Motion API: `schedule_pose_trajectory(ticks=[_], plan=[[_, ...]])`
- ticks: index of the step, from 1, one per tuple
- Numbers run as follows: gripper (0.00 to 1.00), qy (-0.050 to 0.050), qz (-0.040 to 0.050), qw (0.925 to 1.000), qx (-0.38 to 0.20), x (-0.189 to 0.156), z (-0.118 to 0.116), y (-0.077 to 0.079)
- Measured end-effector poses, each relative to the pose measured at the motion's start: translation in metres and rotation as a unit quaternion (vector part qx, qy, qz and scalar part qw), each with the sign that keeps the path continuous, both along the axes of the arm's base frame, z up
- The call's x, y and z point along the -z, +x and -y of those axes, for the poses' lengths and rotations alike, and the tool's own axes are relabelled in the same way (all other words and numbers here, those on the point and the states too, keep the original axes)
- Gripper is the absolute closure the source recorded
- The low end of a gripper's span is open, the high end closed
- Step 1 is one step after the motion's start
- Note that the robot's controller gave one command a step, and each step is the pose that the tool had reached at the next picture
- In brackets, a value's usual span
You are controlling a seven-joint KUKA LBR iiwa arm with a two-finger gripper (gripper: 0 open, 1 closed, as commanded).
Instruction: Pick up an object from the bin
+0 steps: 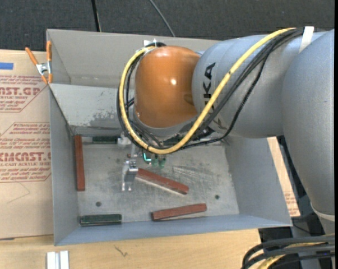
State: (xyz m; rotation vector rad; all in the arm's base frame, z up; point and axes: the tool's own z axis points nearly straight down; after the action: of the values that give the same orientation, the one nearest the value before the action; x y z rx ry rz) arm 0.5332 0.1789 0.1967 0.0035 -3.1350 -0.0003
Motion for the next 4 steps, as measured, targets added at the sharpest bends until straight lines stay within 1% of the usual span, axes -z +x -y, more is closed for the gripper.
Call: schedule_pose_trajectory(ticks=[1,2,3,4], plan=[[0.00,0.000,0.0016,1.0000,0.000,-0.002,0.000,0.001],[0.00,0.001,0.0018,0.9999,-0.011,-0.030,0.040,0.006],[0.00,0.000,0.0099,0.9995,-0.029,-0.004,0.060,0.002],[1.00,0.002,0.0087,0.9997,-0.025,0.118,0.089,0.032]])
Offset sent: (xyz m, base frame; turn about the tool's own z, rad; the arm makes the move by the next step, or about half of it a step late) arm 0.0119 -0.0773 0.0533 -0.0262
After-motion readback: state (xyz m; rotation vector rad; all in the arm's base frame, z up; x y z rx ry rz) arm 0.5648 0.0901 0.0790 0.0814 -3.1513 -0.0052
